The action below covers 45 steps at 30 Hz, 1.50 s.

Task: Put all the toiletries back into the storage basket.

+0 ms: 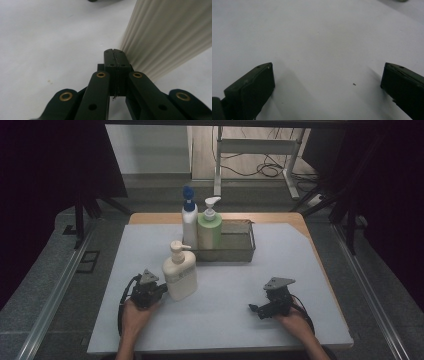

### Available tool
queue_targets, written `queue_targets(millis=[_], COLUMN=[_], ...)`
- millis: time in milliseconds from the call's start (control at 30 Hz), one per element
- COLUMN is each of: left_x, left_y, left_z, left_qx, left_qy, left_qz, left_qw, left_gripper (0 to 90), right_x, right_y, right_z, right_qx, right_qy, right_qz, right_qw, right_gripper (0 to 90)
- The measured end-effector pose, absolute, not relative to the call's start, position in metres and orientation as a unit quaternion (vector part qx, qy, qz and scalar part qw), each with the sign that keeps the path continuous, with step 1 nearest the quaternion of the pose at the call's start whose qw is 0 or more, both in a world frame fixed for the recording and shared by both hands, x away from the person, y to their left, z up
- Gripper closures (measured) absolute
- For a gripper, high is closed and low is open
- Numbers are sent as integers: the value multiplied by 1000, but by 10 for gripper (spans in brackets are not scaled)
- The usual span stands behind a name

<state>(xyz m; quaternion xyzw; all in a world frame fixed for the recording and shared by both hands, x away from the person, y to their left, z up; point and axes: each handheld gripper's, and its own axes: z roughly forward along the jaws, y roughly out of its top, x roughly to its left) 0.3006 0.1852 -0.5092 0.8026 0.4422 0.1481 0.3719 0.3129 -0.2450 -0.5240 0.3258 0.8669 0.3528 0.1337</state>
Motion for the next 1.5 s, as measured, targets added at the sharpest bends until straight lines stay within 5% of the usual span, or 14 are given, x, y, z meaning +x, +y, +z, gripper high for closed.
queue_targets(millis=[1500], left_x=[267], left_y=[123], left_z=[-516], left_qx=[842], left_qy=[382], left_qz=[98], left_qw=[367], left_gripper=[894], right_x=[313], right_y=[-245], right_z=[-524], right_qx=[325], right_qy=[867], right_qz=[353], right_qw=[134], right_gripper=[0])
